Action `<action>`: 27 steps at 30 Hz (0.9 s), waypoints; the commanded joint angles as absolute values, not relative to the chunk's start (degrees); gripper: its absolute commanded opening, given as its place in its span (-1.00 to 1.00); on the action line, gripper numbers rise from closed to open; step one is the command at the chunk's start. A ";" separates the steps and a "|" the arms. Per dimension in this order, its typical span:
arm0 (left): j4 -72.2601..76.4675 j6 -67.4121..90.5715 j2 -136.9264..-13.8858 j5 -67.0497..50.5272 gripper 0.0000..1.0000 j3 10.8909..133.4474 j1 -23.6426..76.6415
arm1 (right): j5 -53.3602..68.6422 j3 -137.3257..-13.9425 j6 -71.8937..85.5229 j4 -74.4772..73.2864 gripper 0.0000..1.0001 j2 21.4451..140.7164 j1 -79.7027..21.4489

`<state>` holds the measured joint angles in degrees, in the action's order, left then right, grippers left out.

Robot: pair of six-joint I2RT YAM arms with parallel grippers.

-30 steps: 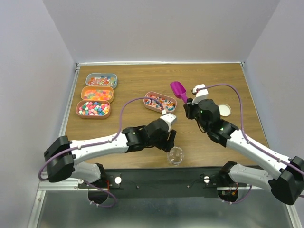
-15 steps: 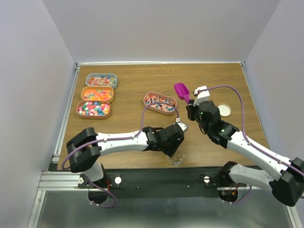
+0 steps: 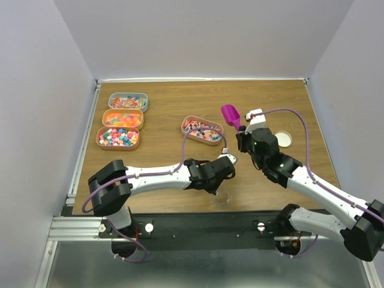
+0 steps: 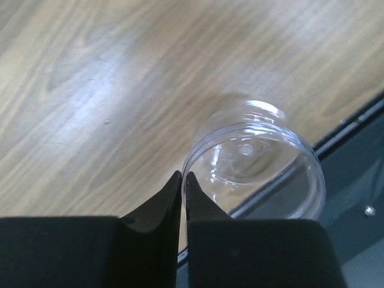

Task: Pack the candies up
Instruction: Move the packing bottle to the center of the board.

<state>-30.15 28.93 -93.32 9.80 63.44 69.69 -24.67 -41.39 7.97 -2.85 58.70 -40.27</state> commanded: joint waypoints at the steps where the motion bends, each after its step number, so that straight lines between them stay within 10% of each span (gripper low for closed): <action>1: -33.31 28.92 -91.59 16.17 -0.93 63.90 66.36 | -26.37 -40.61 8.61 -2.37 -0.99 57.30 -39.90; 20: -30.76 25.05 -92.37 15.03 -0.99 61.26 50.89 | -18.29 -40.52 8.35 -2.37 -0.99 57.74 -39.90; 27: -30.15 25.75 -91.15 13.27 -0.69 60.91 50.71 | -11.08 -40.43 7.91 -2.37 -0.99 58.27 -40.08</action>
<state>-30.72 25.96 -91.37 14.55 61.25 50.85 -17.08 -41.06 7.97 -2.90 58.35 -40.25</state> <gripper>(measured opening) 0.082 0.346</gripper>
